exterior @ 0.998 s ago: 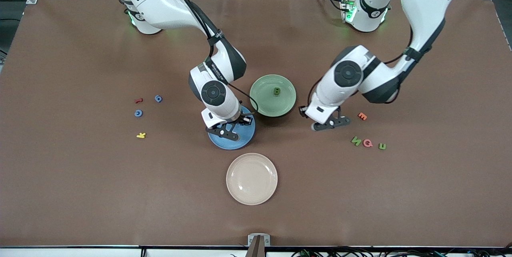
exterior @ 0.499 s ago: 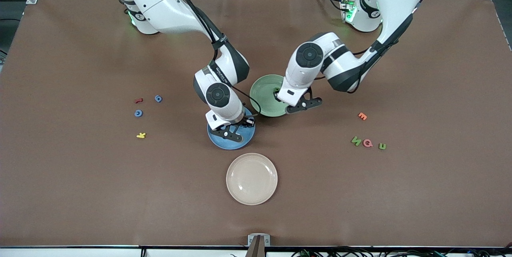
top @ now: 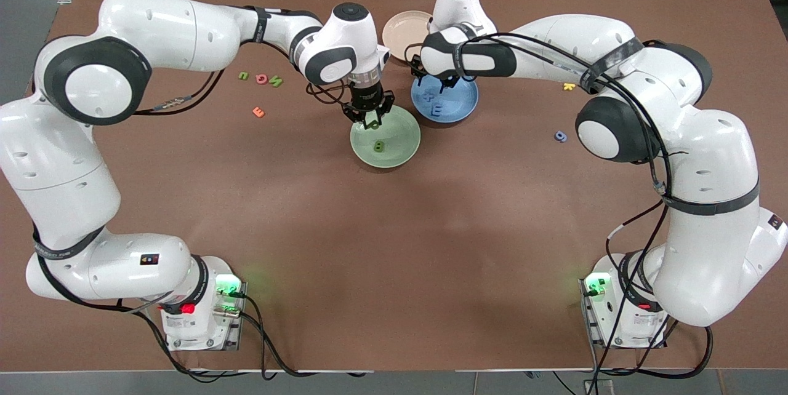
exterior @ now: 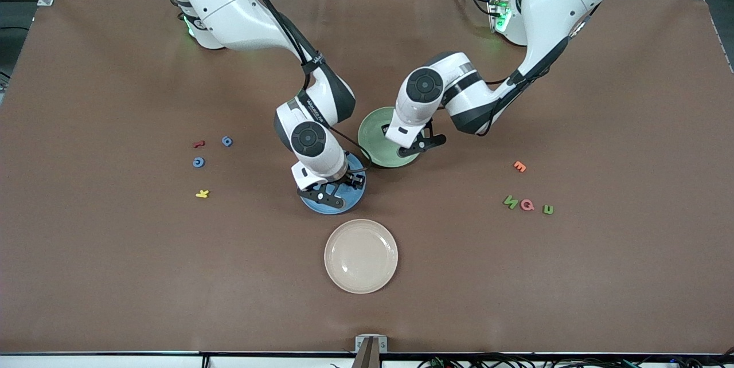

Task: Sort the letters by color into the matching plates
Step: 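Place the p on the green plate while the right gripper places x on blue, then move the left gripper to the green Z while the right gripper reaches the blue g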

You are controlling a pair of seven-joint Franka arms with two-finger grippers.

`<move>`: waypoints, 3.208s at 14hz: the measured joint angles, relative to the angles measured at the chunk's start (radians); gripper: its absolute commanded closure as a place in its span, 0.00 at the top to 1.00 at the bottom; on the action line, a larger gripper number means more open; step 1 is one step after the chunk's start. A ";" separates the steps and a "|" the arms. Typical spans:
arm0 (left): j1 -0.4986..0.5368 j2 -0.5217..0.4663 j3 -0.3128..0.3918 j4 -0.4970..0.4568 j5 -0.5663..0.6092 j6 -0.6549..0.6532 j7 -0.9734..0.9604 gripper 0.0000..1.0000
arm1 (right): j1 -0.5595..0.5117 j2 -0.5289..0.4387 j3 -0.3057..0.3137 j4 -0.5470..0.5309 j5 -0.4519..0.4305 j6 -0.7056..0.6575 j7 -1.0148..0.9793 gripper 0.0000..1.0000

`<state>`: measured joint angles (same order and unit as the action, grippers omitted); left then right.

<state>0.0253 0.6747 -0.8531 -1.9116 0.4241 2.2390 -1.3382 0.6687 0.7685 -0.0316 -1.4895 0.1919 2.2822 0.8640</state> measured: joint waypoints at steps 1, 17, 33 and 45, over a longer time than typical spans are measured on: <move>-0.001 0.008 0.009 0.001 0.000 0.001 0.000 1.00 | -0.001 -0.014 -0.004 0.011 0.000 -0.058 0.000 0.99; 0.141 -0.021 0.087 0.114 0.217 -0.031 0.137 1.00 | -0.337 -0.452 -0.049 -0.356 -0.097 -0.330 -0.574 0.99; 0.396 0.075 0.133 0.096 0.244 0.029 0.577 0.78 | -0.422 -0.536 -0.052 -0.882 -0.100 0.156 -0.604 0.92; 0.405 0.079 0.167 0.075 0.246 0.032 0.066 0.71 | -0.422 -0.536 -0.050 -0.991 -0.100 0.299 -0.579 0.78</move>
<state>0.4305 0.7536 -0.6865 -1.8368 0.6704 2.2705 -1.2722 0.2469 0.2327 -0.0816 -2.4809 0.0916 2.5809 0.2849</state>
